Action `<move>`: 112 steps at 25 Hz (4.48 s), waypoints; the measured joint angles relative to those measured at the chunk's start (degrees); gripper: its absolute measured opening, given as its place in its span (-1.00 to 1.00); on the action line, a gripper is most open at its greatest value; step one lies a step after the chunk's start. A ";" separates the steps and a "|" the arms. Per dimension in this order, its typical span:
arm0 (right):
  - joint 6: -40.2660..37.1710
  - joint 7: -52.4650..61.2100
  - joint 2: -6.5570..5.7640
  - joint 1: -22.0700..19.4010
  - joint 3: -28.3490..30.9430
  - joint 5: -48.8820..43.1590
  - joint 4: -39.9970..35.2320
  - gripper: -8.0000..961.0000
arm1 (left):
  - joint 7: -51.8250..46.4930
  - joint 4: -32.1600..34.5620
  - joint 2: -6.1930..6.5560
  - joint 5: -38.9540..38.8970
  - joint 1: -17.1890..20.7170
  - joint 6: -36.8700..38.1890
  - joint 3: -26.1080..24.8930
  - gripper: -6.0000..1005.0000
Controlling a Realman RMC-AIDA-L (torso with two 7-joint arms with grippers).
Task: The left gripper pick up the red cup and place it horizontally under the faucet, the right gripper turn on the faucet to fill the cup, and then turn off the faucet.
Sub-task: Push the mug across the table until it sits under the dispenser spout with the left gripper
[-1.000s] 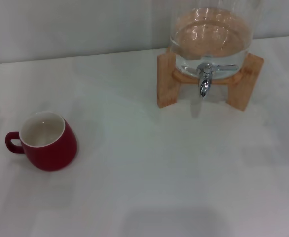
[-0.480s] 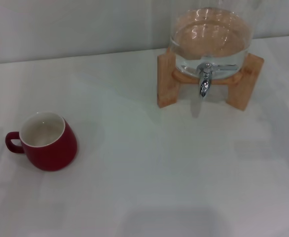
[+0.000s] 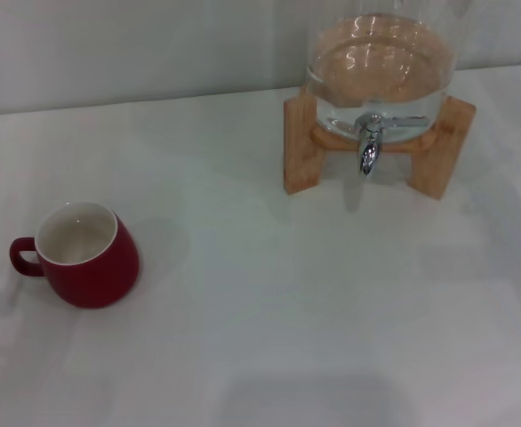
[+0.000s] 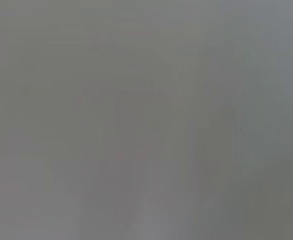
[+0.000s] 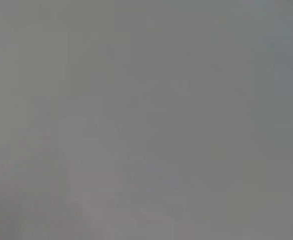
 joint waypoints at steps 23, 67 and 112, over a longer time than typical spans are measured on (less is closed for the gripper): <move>-2.10 -0.18 -0.56 2.15 -0.02 -0.03 0.00 0.29 | 0.00 -0.12 -0.06 -0.17 2.42 2.77 5.21 0.50; -1.80 -0.18 -0.61 2.78 -0.31 -0.13 0.04 0.29 | 0.00 -0.82 0.56 0.86 -0.56 14.11 7.64 0.40; -0.25 -0.17 -0.09 2.03 -0.44 -0.12 0.17 0.29 | 0.00 -1.36 0.81 1.11 -2.12 17.17 7.17 -0.48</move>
